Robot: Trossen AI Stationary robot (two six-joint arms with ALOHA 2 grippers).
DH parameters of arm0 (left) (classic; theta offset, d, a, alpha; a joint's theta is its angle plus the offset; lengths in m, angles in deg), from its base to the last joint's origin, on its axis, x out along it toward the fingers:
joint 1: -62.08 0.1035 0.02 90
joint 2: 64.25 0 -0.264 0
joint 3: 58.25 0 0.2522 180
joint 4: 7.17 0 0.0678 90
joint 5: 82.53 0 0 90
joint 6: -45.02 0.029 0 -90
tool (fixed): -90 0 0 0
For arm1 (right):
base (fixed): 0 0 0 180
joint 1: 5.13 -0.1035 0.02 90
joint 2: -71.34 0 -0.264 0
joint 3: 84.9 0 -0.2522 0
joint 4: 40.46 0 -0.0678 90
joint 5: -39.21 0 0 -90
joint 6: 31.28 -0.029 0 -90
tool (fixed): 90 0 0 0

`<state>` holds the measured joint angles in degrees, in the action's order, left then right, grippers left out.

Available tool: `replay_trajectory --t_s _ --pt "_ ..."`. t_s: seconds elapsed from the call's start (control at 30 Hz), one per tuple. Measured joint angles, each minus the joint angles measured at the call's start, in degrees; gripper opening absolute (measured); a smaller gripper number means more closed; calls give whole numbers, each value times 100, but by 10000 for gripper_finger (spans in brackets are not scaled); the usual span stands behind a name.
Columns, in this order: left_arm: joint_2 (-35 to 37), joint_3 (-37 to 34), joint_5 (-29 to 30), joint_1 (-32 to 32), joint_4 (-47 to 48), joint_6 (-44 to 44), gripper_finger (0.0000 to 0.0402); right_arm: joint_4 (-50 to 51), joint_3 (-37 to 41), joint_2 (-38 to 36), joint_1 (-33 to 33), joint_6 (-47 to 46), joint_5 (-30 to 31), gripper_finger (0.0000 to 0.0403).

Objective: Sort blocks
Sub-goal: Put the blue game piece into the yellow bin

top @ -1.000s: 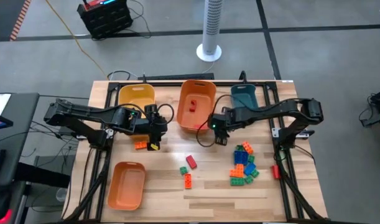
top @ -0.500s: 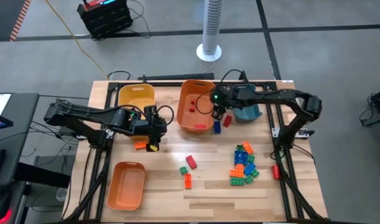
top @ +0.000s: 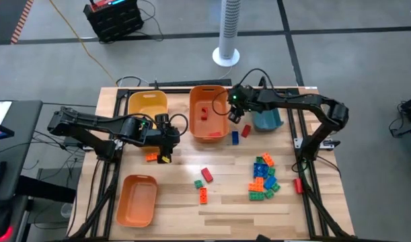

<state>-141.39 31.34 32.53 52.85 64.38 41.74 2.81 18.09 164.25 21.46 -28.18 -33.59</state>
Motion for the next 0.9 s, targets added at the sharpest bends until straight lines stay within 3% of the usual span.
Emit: replay_trajectory --t_s 0.3,0.53,0.67,0.9 --pt "1 1 0 -62 91 -244 221 363 941 -618 -1325 -671 -42 223" --pt "0 1 0 -224 81 -380 221 -1035 2020 -1016 -2156 -1108 250 223" --pt "2 1 0 -281 81 -457 221 -1527 2309 -1011 -2399 -1079 802 223" --pt "1 -1 0 -338 83 -433 221 -1674 2446 -773 -2426 -1162 823 223"
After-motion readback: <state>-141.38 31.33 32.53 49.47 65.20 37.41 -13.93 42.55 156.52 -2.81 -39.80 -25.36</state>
